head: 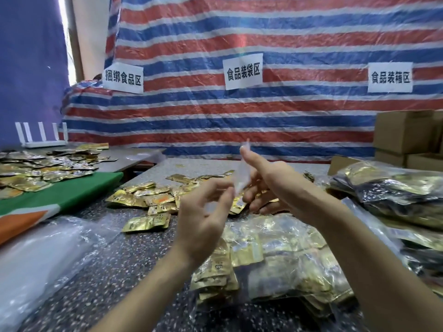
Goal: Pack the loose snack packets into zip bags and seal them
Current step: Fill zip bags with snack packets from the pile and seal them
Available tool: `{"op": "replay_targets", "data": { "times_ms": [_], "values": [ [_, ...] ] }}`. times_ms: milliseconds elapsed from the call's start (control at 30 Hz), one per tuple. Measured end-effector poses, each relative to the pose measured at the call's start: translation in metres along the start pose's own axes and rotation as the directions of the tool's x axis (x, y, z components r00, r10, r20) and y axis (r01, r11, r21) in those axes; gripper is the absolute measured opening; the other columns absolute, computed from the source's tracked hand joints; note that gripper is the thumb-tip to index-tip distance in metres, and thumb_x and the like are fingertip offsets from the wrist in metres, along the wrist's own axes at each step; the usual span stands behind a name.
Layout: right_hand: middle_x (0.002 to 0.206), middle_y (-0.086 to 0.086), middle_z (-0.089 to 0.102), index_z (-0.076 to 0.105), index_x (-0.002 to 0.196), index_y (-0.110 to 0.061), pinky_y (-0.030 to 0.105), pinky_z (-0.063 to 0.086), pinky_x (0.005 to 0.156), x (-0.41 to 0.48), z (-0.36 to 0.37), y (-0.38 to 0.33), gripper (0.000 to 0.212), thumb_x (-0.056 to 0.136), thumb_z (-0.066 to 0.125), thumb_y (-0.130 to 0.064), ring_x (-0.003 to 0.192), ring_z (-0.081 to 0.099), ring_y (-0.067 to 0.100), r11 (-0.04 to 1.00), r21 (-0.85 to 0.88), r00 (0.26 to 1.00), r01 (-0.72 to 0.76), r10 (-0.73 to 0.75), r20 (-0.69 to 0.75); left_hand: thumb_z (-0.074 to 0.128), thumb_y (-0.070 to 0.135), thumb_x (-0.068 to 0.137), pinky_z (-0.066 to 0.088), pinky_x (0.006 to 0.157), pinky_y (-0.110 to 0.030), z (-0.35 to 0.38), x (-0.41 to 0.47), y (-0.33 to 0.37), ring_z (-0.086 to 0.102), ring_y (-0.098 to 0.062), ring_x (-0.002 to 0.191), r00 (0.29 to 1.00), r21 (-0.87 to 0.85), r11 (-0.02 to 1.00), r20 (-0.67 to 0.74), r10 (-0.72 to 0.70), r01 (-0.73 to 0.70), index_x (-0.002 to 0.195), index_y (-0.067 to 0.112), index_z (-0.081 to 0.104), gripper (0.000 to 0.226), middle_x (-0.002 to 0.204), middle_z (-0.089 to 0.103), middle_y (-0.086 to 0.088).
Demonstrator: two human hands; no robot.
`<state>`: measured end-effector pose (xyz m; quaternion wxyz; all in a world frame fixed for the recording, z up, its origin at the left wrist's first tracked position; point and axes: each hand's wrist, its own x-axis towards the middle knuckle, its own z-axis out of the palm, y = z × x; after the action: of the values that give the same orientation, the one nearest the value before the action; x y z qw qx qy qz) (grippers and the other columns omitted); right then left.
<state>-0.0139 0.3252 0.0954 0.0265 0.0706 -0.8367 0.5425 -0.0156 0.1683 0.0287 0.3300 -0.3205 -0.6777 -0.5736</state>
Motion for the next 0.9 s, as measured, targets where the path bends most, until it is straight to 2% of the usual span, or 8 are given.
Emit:
{"op": "replay_targets", "data": {
  "times_ms": [133, 233, 367, 467, 533, 667, 767, 900],
  "values": [
    [0.067, 0.004, 0.072, 0.073, 0.088, -0.005, 0.021, 0.049, 0.046, -0.003, -0.012, 0.003, 0.040, 0.093, 0.067, -0.045, 0.054, 0.064, 0.013, 0.994, -0.100, 0.998, -0.052, 0.055, 0.030, 0.060, 0.014, 0.089, 0.056, 0.082, -0.039, 0.018, -0.017, -0.015, 0.067, -0.020, 0.093, 0.996, -0.083, 0.995, 0.076, -0.047, 0.053, 0.095, 0.010, 0.072, 0.013, 0.094, 0.071, 0.003],
    [0.068, 0.011, 0.071, 0.071, 0.095, 0.006, 0.022, 0.052, 0.048, -0.005, -0.016, 0.004, 0.027, 0.096, 0.066, -0.021, 0.054, 0.066, 0.014, 0.985, -0.132, 0.986, -0.107, 0.123, 0.114, 0.062, 0.017, 0.085, 0.054, 0.078, -0.032, 0.015, -0.033, -0.028, 0.067, -0.017, 0.086, 0.981, -0.104, 0.982, 0.133, -0.143, 0.158, 0.088, 0.011, 0.072, 0.012, 0.088, 0.070, 0.000],
    [0.097, 0.030, 0.073, 0.072, 0.098, 0.010, 0.027, 0.058, 0.059, -0.006, -0.016, 0.003, 0.020, 0.095, 0.060, -0.005, 0.068, 0.069, 0.023, 0.988, -0.091, 0.957, -0.128, 0.147, 0.250, 0.062, 0.021, 0.080, 0.051, 0.067, -0.025, 0.005, -0.038, -0.031, 0.065, -0.019, 0.073, 0.964, -0.182, 0.949, 0.113, -0.240, 0.257, 0.079, 0.016, 0.073, 0.012, 0.076, 0.069, -0.006],
    [0.101, 0.030, 0.072, 0.073, 0.098, 0.012, 0.025, 0.058, 0.062, -0.008, -0.019, 0.000, 0.018, 0.094, 0.063, -0.003, 0.068, 0.071, 0.021, 0.993, -0.054, 0.942, -0.103, 0.115, 0.315, 0.058, 0.030, 0.078, 0.049, 0.064, -0.019, 0.000, -0.031, -0.027, 0.063, -0.015, 0.070, 0.963, -0.220, 0.939, 0.109, -0.247, 0.266, 0.075, 0.015, 0.070, 0.019, 0.074, 0.068, -0.006],
    [0.099, 0.030, 0.073, 0.074, 0.095, 0.010, 0.023, 0.058, 0.061, -0.009, -0.019, -0.002, 0.016, 0.091, 0.069, -0.005, 0.066, 0.071, 0.020, 0.995, -0.069, 0.944, -0.076, 0.094, 0.317, 0.053, 0.045, 0.080, 0.050, 0.061, -0.020, -0.004, -0.026, -0.024, 0.064, -0.015, 0.068, 0.945, -0.254, 0.913, 0.157, -0.286, 0.319, 0.072, 0.013, 0.068, 0.036, 0.074, 0.069, -0.006],
    [0.076, 0.014, 0.075, 0.078, 0.078, -0.004, 0.019, 0.053, 0.052, -0.008, -0.006, -0.001, 0.012, 0.085, 0.078, -0.014, 0.056, 0.066, 0.012, 0.984, -0.177, 0.954, -0.010, 0.062, 0.294, 0.055, 0.067, 0.075, 0.047, 0.051, -0.024, -0.008, -0.021, -0.020, 0.059, -0.019, 0.055, 0.881, -0.315, 0.828, 0.259, -0.396, 0.465, 0.066, 0.010, 0.066, 0.059, 0.066, 0.066, -0.010],
    [0.066, 0.005, 0.073, 0.075, 0.064, -0.014, 0.019, 0.051, 0.050, -0.006, 0.004, 0.003, 0.019, 0.083, 0.080, -0.016, 0.053, 0.065, 0.010, 0.971, -0.239, 0.951, 0.028, 0.048, 0.305, 0.069, 0.060, 0.068, 0.042, 0.048, -0.021, -0.008, -0.020, -0.023, 0.052, -0.017, 0.050, 0.860, -0.290, 0.818, 0.293, -0.418, 0.496, 0.066, 0.005, 0.064, 0.055, 0.061, 0.059, -0.010],
    [0.056, -0.002, 0.063, 0.064, 0.050, -0.021, 0.020, 0.042, 0.048, -0.007, 0.001, 0.003, 0.035, 0.074, 0.086, -0.034, 0.049, 0.055, 0.010, 0.961, -0.275, 0.953, 0.017, 0.068, 0.295, 0.073, 0.037, 0.070, 0.040, 0.044, -0.021, -0.013, -0.018, -0.026, 0.047, -0.015, 0.044, 0.857, -0.380, 0.770, 0.284, -0.430, 0.513, 0.055, 0.020, 0.061, 0.026, 0.054, 0.053, -0.004]
  ]
}}
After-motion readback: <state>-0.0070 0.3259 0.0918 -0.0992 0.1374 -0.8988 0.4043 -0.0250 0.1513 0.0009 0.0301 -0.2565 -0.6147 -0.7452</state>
